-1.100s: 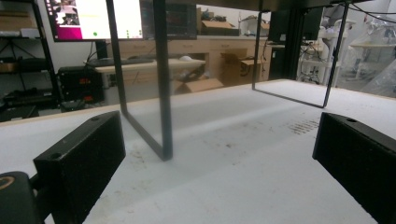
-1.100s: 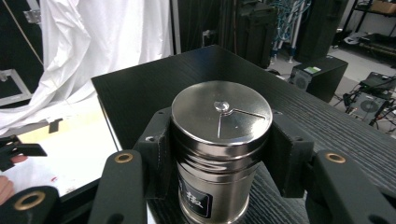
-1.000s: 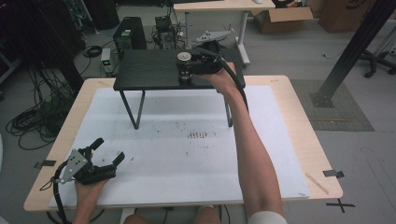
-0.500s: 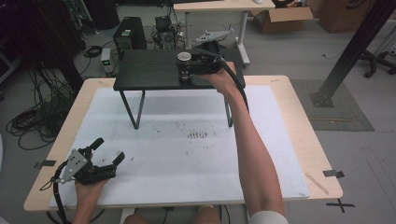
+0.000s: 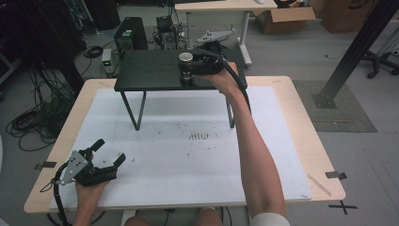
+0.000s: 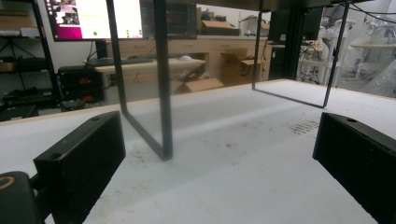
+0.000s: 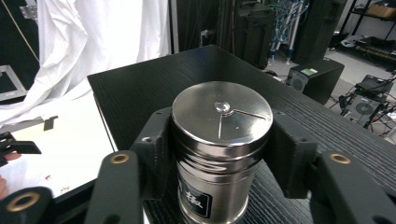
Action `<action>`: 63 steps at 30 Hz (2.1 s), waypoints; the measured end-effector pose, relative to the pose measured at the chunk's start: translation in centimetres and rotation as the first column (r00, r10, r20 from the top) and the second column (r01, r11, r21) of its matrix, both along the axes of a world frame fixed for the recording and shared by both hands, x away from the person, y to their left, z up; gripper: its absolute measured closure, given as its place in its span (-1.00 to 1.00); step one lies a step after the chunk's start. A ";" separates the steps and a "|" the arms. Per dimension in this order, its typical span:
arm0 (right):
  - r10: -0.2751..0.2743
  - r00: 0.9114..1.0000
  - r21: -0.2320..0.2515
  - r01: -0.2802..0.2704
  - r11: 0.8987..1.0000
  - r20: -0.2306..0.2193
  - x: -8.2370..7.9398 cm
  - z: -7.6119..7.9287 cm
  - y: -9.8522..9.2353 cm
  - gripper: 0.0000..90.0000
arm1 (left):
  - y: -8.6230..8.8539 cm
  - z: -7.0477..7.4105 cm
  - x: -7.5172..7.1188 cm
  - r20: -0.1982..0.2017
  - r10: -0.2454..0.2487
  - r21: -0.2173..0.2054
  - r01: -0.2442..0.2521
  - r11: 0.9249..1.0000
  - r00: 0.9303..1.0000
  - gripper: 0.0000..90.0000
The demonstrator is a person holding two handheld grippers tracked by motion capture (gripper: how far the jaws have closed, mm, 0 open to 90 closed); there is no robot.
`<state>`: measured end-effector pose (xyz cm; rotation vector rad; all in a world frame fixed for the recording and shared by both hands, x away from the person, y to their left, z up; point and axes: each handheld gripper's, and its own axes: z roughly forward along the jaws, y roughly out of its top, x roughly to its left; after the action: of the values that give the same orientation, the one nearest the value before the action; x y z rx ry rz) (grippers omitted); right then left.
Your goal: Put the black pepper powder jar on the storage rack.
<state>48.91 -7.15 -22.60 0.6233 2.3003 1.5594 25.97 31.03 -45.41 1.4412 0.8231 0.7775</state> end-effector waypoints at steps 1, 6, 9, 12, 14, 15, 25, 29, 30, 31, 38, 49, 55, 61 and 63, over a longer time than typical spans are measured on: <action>0.000 1.000 0.000 0.000 1.000 -0.004 0.0 0.0 0.0 -0.03 | 0.0 0.0 0.0 0.000 0.000 -0.001 0.000 1.000 1.000 -0.94; -0.014 1.000 0.005 0.014 1.000 -0.007 0.0 0.0 -0.1 -0.22 | 0.0 0.0 0.0 0.001 0.000 0.000 0.000 1.000 1.000 -0.94; -0.024 1.000 0.015 0.024 1.000 -0.007 -0.1 0.1 -0.2 -0.41 | 0.0 0.0 0.0 0.000 0.000 0.001 0.000 1.000 1.000 -0.94; -0.036 0.999 0.038 0.036 0.999 -0.011 -0.1 0.1 -0.3 -0.66 | 0.0 0.0 0.0 0.001 0.000 0.001 0.000 1.000 1.000 -0.94; -0.043 0.999 0.054 0.044 0.998 -0.012 -0.2 0.1 -0.4 -0.81 | 0.0 0.0 0.0 0.000 0.000 0.001 0.000 1.000 1.000 -0.94; -0.042 0.999 0.058 0.043 0.997 -0.015 -0.2 0.1 -0.4 -0.87 | 0.0 0.0 0.0 0.000 0.000 0.002 0.000 1.000 1.000 -0.94; -0.034 0.999 0.069 0.034 0.997 0.008 -0.7 0.3 -0.7 -1.00 | 0.0 0.0 0.0 0.000 0.000 0.001 0.000 1.000 1.000 -0.94; -0.031 0.999 0.054 0.031 0.998 0.010 -1.1 0.4 -0.8 -1.00 | 0.0 0.0 0.0 0.000 0.000 0.001 0.000 1.000 1.000 -0.94; -0.033 0.999 0.052 0.032 0.998 0.012 -1.1 0.5 -0.8 -1.00 | 0.0 0.0 0.0 0.000 0.000 0.001 0.000 1.000 1.000 -0.94; -0.036 0.999 0.050 0.035 0.998 0.013 -1.2 0.5 -0.9 -1.00 | 0.0 0.0 0.0 0.000 0.000 0.002 0.000 1.000 1.000 -0.94; -0.054 0.998 0.047 0.052 0.998 0.033 -2.6 1.0 -1.7 -0.99 | 0.0 0.0 0.0 -0.001 0.000 0.004 0.000 1.000 1.000 -0.94; -0.082 0.994 0.052 0.078 0.996 0.077 -5.6 1.4 -3.9 -0.97 | 0.0 0.0 0.0 -0.001 0.000 0.004 0.000 1.000 1.000 -0.94; -0.100 0.991 0.045 0.097 0.994 0.087 -6.7 0.9 -5.0 -0.96 | 0.0 0.0 0.0 -0.001 0.000 0.004 0.000 1.000 1.000 -0.93; -0.118 0.990 0.061 0.113 0.992 0.083 -7.6 0.2 -5.9 -0.96 | 0.0 0.0 0.0 0.000 0.000 0.005 0.000 1.000 1.000 -0.93; -0.125 0.988 0.059 0.120 0.991 0.085 -7.8 -0.1 -6.1 -0.96 | 0.0 0.0 0.0 -0.001 0.000 0.005 0.000 1.000 1.000 -0.93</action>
<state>41.06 -13.29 -22.68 0.6816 2.1205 1.5630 25.95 30.99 -45.40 1.4457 0.8230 0.7795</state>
